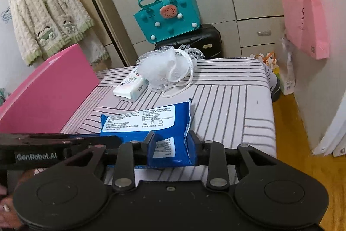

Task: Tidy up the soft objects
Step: 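Grasp the wipes packet with the left gripper while the right gripper grasps it, then lift and carry the wipes packet over the pink box with both grippers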

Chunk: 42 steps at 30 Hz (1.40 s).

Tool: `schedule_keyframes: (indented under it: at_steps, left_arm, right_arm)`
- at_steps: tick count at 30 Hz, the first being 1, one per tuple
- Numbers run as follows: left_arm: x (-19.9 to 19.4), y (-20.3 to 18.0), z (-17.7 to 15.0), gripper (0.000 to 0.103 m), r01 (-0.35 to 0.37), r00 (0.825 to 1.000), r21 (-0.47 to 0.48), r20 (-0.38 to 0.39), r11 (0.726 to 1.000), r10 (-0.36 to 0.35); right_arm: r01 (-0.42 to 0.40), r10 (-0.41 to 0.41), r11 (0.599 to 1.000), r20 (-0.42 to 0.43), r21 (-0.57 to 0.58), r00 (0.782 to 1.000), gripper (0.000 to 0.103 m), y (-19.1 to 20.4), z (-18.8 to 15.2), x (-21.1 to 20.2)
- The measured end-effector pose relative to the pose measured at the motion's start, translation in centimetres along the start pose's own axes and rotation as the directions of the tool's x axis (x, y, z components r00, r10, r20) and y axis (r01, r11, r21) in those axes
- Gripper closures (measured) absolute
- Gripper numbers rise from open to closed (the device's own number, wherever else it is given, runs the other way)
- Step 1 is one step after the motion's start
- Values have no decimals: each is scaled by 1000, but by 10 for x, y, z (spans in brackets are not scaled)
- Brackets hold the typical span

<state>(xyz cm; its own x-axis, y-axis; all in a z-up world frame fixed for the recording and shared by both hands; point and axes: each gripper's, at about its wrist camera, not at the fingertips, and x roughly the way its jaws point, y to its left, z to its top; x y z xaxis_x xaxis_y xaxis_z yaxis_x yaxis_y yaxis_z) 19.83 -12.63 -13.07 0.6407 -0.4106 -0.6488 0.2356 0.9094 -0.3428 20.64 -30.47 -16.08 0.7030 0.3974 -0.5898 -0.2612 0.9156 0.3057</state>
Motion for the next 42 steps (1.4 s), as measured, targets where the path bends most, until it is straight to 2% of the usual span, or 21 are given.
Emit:
schedule_keyframes:
  at_steps: [8, 13, 17, 23, 32, 37, 42]
  left_arm:
    - [-15, -5, -12, 75, 23, 999, 48, 31, 999, -24]
    - [-29, -4, -18, 75, 55, 998, 65, -21, 996, -54]
    - [-42, -4, -25, 75, 46, 998, 96, -38, 994, -43]
    - [-66, 1, -32, 73, 59, 996, 110, -79, 992, -50]
    - [-106, 8, -39, 71, 73, 996, 156, -71, 985, -62]
    - [-126, 7, -44, 71, 69, 995, 204, -82, 976, -53]
    - [-140, 13, -49, 71, 71, 994, 210, -98, 975, -51]
  right_arm:
    - [25, -26, 998, 13, 49, 1000, 64, 17, -18, -16]
    - [36, -38, 996, 22, 88, 999, 57, 33, -38, -33]
    - [21, -22, 996, 11, 89, 1000, 55, 45, -47, -40]
    - [-24, 26, 998, -27, 60, 999, 49, 62, -55, -54]
    - [-91, 90, 996, -57, -22, 994, 43, 93, -61, -79]
    - [-109, 105, 992, -76, -61, 992, 42, 109, -66, -93]
    - [-127, 116, 987, -106, -98, 988, 41, 125, -69, -102]
